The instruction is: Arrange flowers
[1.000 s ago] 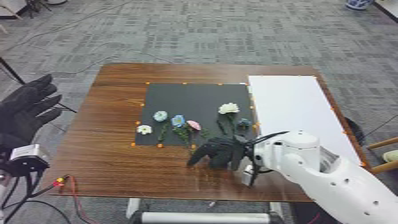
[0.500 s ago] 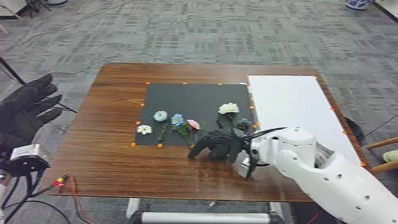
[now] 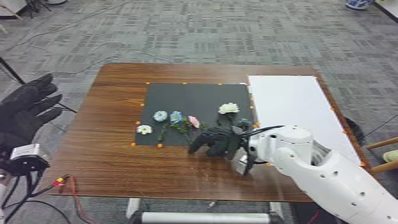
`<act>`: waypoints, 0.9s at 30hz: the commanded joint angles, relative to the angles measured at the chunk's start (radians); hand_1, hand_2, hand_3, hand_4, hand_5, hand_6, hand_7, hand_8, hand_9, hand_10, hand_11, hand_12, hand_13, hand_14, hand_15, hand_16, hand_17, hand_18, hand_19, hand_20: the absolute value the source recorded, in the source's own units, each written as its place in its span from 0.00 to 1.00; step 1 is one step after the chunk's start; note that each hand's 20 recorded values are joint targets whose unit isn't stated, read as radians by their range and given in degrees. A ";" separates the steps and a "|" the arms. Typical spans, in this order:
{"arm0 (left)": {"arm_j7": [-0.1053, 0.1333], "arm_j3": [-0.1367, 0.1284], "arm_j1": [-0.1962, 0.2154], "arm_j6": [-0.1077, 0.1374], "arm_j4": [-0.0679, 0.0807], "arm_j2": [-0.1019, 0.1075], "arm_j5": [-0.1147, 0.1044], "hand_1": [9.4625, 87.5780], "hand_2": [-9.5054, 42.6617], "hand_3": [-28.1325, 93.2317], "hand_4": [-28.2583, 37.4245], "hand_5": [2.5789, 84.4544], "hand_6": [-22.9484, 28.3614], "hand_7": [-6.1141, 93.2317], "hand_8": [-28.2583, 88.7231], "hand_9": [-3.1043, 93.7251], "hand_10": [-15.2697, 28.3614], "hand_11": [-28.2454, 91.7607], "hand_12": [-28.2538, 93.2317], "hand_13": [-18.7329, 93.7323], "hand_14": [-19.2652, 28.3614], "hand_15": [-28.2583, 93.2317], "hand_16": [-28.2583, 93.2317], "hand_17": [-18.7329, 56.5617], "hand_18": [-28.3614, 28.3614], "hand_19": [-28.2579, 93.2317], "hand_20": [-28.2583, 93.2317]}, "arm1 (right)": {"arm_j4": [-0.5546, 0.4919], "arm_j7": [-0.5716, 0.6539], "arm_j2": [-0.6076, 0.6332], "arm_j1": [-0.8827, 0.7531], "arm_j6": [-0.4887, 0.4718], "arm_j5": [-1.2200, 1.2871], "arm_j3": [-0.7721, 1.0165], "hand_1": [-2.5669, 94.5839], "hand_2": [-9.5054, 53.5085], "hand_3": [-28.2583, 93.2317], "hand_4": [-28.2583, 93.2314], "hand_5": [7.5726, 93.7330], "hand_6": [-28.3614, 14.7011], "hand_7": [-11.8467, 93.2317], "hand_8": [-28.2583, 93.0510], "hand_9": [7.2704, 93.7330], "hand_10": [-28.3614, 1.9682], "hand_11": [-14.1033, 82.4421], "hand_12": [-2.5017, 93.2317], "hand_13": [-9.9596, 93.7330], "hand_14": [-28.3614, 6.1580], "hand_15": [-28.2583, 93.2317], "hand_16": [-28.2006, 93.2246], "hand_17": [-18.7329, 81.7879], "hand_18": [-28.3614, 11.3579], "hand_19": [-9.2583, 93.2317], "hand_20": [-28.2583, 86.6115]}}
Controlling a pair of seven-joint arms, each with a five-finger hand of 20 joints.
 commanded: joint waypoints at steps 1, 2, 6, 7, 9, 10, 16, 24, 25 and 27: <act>-0.006 0.002 0.002 0.006 -0.003 -0.005 -0.002 0.18 0.16 0.79 0.00 0.21 0.47 0.27 0.16 0.19 0.55 0.39 0.38 0.21 0.66 0.57 0.19 0.07 0.82 0.54 0.32 | -0.003 0.014 -0.013 0.018 0.013 0.002 0.005 0.30 0.43 1.00 0.10 0.44 0.72 0.27 0.12 0.93 0.57 0.72 0.35 0.92 0.64 0.91 0.54 0.77 0.15 1.00 0.88; -0.007 0.001 0.002 0.007 -0.003 -0.006 0.000 0.18 0.16 0.79 0.00 0.21 0.47 0.27 0.16 0.19 0.55 0.39 0.38 0.21 0.66 0.57 0.19 0.07 0.82 0.54 0.32 | -0.004 0.015 -0.015 0.015 0.012 0.000 0.008 0.30 0.43 1.00 0.10 0.44 0.72 0.27 0.12 0.92 0.57 0.72 0.35 0.92 0.64 0.91 0.54 0.77 0.15 1.00 0.88; -0.006 0.000 0.004 0.002 -0.004 -0.010 0.000 0.18 0.16 0.79 0.00 0.21 0.47 0.27 0.16 0.19 0.55 0.39 0.38 0.21 0.66 0.57 0.19 0.07 0.82 0.54 0.32 | -0.009 0.006 -0.016 0.004 0.000 0.000 0.020 0.30 0.40 1.00 0.10 0.44 0.72 0.27 0.12 0.92 0.57 0.71 0.35 0.92 0.64 0.91 0.54 0.77 0.15 1.00 0.88; -0.007 0.001 0.003 0.004 -0.003 -0.009 0.000 0.18 0.16 0.79 0.00 0.21 0.47 0.27 0.16 0.19 0.55 0.39 0.38 0.21 0.66 0.57 0.19 0.07 0.82 0.54 0.32 | -0.012 0.004 -0.017 -0.003 -0.003 -0.002 0.026 0.30 0.39 1.00 0.09 0.44 0.72 0.27 0.12 0.92 0.57 0.71 0.35 0.91 0.64 0.91 0.54 0.77 0.15 1.00 0.88; -0.006 0.002 0.002 0.005 -0.003 -0.010 0.000 0.18 0.16 0.79 0.00 0.21 0.47 0.27 0.16 0.19 0.55 0.39 0.38 0.21 0.66 0.57 0.19 0.07 0.82 0.53 0.32 | -0.016 -0.014 -0.021 -0.015 -0.019 0.003 0.043 0.31 0.36 0.99 0.09 0.45 0.73 0.27 0.12 0.92 0.57 0.71 0.35 0.91 0.64 0.91 0.54 0.77 0.15 1.00 0.88; -0.007 0.005 -0.002 0.005 -0.001 -0.009 0.000 0.18 0.16 0.79 0.00 0.21 0.47 0.27 0.16 0.19 0.55 0.39 0.38 0.21 0.66 0.57 0.19 0.07 0.82 0.53 0.32 | -0.016 -0.026 -0.023 -0.024 -0.027 0.011 0.056 0.32 0.33 0.99 0.09 0.45 0.73 0.27 0.12 0.92 0.57 0.71 0.35 0.91 0.64 0.91 0.54 0.77 0.15 1.00 0.88; -0.009 0.004 -0.002 0.003 -0.001 -0.009 -0.001 0.18 0.16 0.79 0.00 0.21 0.47 0.27 0.16 0.19 0.55 0.39 0.38 0.21 0.66 0.57 0.19 0.07 0.82 0.54 0.32 | -0.049 -0.057 -0.022 -0.090 -0.060 0.057 0.127 0.32 0.16 0.98 0.07 0.44 0.73 0.27 0.12 0.92 0.58 0.71 0.35 0.91 0.64 0.91 0.55 0.77 0.15 1.00 0.88; -0.007 0.005 -0.001 0.001 -0.002 -0.008 -0.001 0.18 0.16 0.79 0.00 0.21 0.47 0.26 0.16 0.19 0.55 0.39 0.38 0.21 0.66 0.57 0.19 0.07 0.82 0.53 0.32 | -0.049 -0.051 -0.014 -0.103 -0.058 0.089 0.133 0.32 0.14 0.96 0.05 0.45 0.74 0.27 0.12 0.92 0.58 0.71 0.35 0.91 0.64 0.91 0.54 0.76 0.15 1.00 0.88; -0.006 0.005 0.000 0.000 -0.003 -0.008 -0.002 0.18 0.16 0.79 0.00 0.21 0.47 0.26 0.16 0.19 0.56 0.39 0.38 0.21 0.66 0.57 0.19 0.07 0.82 0.54 0.32 | -0.050 -0.050 -0.011 -0.109 -0.047 0.094 0.142 0.32 0.13 0.96 0.05 0.45 0.74 0.27 0.12 0.92 0.58 0.71 0.35 0.90 0.64 0.91 0.54 0.76 0.15 1.00 0.88; -0.002 0.006 0.000 -0.002 -0.003 -0.008 0.001 0.18 0.16 0.79 0.00 0.21 0.47 0.26 0.16 0.19 0.55 0.39 0.38 0.21 0.66 0.57 0.19 0.07 0.82 0.54 0.32 | -0.062 -0.040 0.008 -0.143 0.008 0.132 0.185 0.31 0.16 0.96 0.05 0.45 0.73 0.27 0.12 0.91 0.57 0.71 0.35 0.90 0.64 0.91 0.54 0.76 0.15 1.00 0.88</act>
